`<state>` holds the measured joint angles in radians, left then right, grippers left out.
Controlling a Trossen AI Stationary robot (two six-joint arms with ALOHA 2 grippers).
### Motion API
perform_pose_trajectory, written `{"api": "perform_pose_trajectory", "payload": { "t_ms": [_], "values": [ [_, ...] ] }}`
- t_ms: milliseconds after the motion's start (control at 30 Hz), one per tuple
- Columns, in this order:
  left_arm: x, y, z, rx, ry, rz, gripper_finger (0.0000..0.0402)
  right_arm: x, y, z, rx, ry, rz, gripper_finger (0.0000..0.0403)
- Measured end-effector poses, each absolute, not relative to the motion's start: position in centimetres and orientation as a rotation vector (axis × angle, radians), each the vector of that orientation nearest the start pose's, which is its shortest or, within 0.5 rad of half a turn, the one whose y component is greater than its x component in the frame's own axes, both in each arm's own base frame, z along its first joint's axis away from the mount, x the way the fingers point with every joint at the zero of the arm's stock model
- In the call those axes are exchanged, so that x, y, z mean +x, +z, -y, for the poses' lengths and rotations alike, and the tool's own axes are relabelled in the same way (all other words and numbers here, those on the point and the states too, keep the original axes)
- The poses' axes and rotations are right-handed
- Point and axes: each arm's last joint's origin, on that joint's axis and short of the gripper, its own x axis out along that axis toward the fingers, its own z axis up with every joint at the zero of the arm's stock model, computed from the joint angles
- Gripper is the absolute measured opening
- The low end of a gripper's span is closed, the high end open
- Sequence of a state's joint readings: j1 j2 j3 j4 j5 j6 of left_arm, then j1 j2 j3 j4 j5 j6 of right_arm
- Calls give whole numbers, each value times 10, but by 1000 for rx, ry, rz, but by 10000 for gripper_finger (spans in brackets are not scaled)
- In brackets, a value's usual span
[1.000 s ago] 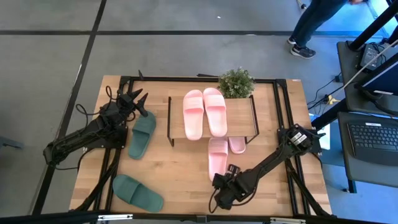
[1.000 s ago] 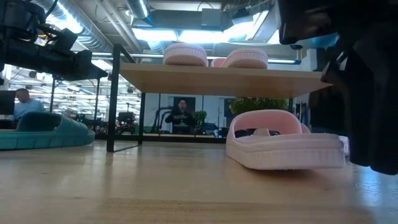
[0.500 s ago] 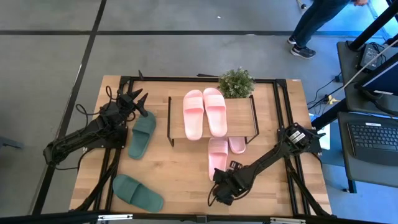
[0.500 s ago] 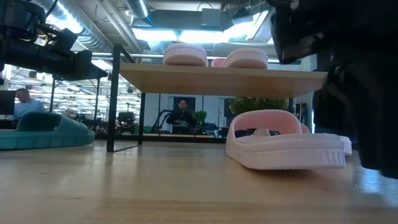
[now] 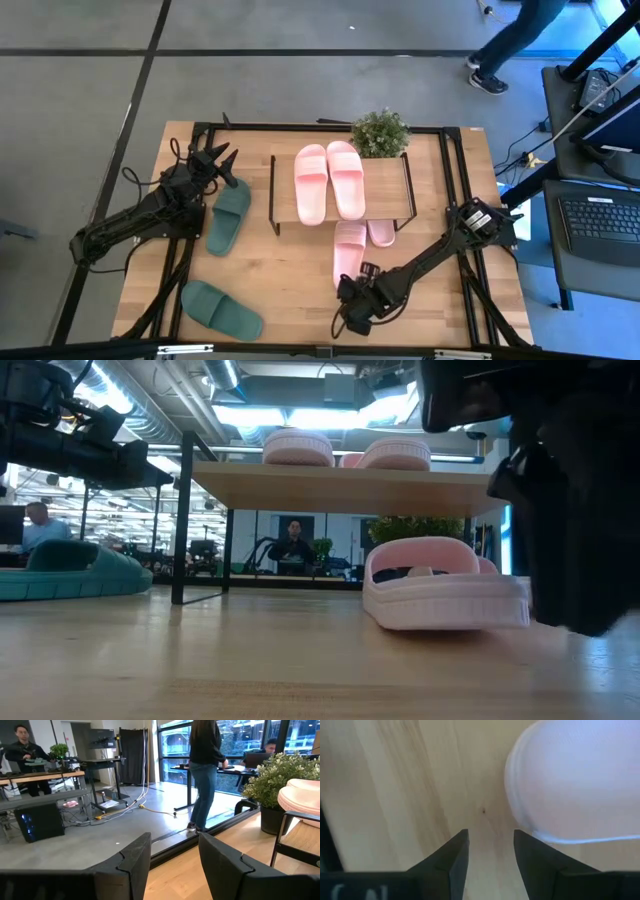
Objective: Pick and place slides into the shelf
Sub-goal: Put the pink slide under the shelf
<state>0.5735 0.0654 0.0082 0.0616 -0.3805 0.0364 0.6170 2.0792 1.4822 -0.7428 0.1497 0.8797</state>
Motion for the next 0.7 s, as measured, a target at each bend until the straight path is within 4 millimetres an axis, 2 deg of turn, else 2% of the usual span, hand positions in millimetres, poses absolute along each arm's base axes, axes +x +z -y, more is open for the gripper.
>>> {"api": "perform_pose_trajectory", "payload": {
  "t_ms": [133,267,467,700],
  "values": [
    [78,167,-63,34,954,-13,159,338,154,-237,302,-97,-1280,157],
    [77,167,-63,34,954,-13,159,344,156,-240,267,-25,-1222,157],
    [77,167,-63,34,954,-13,159,345,156,-238,161,-52,-1161,157],
    [77,167,-63,34,954,-13,159,341,154,-233,176,-122,-1210,157]
  ]
}}
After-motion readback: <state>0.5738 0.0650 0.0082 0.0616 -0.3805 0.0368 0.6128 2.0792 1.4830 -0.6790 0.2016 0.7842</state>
